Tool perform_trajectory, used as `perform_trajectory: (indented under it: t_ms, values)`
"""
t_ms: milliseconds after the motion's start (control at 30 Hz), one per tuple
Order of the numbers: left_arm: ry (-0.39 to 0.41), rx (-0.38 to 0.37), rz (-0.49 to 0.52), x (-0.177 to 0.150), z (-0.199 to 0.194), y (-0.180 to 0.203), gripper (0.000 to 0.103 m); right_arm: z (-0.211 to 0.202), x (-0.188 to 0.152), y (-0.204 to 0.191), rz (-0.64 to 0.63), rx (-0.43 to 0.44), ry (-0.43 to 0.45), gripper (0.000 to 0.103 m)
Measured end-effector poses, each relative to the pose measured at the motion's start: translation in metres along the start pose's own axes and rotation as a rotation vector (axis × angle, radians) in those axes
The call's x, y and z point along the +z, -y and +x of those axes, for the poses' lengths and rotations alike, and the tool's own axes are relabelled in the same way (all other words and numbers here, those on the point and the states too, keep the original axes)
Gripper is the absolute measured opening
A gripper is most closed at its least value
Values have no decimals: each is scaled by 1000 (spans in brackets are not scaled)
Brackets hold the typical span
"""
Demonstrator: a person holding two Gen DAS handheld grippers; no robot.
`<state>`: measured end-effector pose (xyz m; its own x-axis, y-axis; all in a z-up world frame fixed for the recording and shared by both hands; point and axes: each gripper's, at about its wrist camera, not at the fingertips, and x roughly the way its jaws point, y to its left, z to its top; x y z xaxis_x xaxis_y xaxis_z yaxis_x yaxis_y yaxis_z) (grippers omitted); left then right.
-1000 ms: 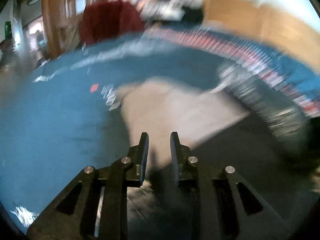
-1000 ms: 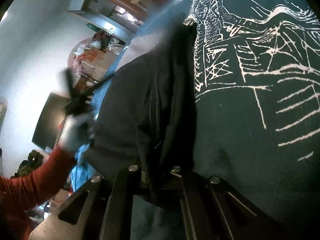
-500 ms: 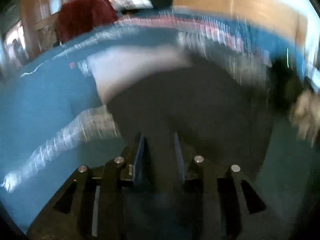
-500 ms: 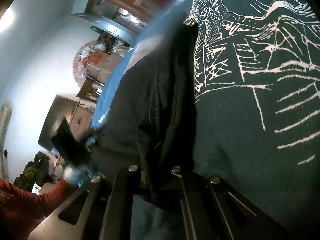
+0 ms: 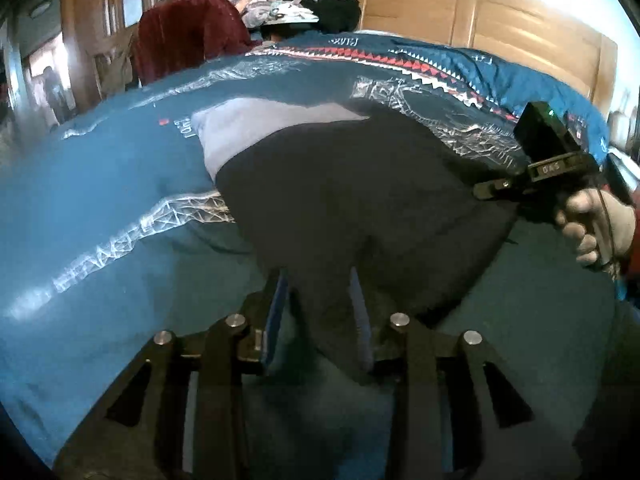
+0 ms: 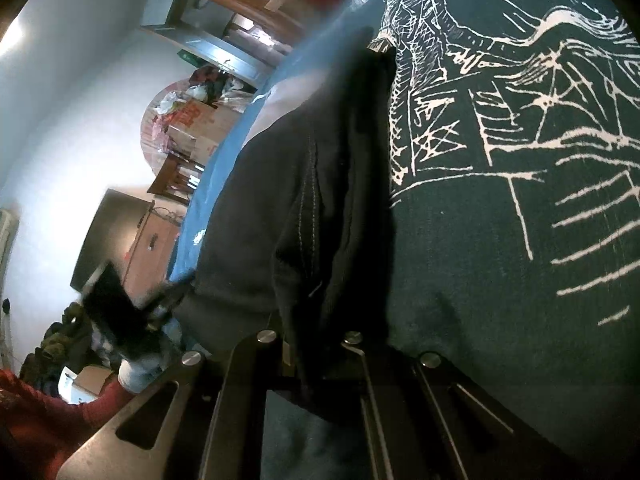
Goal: Fold large clothes
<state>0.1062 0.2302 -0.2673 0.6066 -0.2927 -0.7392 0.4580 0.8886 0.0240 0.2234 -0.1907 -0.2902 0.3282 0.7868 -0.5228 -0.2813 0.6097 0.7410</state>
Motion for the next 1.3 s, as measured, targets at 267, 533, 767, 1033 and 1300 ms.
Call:
perform_trajectory:
  t_ms: [267,533,767,1033,1300]
  values:
    - [-6,97,-133,-7,-43,-10,41,-43,-5,-84,-172,-336,86,39]
    - [-127,190,-289,-55,-31,23,80,-24,-91,-144,-320,-703,99,74]
    - [-169,233,-305,-45,-10,29,103,2,-115,-108,-284,-747,40,93]
    - [-140,298,-330,-43,1,31,103,18,-111,-114,-306,-809,37,103]
    - [-99,314,-306,-46,6,32,103,30,-112,-119,-251,-890,75,103]
